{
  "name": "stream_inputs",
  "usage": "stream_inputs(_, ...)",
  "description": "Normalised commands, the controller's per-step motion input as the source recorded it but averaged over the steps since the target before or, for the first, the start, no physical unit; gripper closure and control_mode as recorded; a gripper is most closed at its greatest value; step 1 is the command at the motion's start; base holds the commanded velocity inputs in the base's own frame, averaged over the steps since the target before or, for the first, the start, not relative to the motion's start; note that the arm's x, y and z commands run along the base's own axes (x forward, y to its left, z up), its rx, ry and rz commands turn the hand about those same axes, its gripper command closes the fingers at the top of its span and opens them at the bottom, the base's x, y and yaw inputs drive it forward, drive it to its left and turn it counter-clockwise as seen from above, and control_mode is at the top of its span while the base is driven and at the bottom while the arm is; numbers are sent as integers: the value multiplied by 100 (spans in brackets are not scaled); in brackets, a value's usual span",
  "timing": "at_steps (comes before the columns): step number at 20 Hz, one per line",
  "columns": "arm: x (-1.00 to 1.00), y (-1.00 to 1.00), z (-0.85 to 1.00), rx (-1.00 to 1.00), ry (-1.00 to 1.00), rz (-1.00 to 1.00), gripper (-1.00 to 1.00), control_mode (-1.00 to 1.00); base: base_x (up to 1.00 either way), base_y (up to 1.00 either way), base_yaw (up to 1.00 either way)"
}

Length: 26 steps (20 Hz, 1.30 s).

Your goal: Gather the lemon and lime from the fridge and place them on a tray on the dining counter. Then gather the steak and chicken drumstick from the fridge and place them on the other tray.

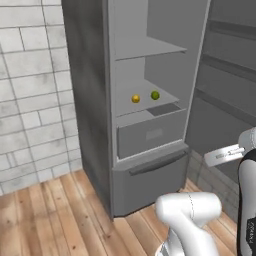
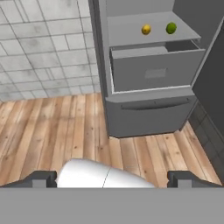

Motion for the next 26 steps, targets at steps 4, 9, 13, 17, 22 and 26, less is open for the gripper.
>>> stream_inputs(4,0,0,0,0,0,0,-100,100,63,18,-15)
stream_inputs(9,0,0,0,0,0,0,-100,100,64,7,-15)
stream_inputs(13,0,0,0,0,0,0,-100,100,63,2,-14)
stream_inputs(17,0,0,0,0,0,0,-100,100,58,0,-11)
stream_inputs(22,0,0,0,0,0,0,-100,100,57,-5,-8)
stream_inputs(26,0,0,0,0,0,0,-100,100,47,-31,-4)
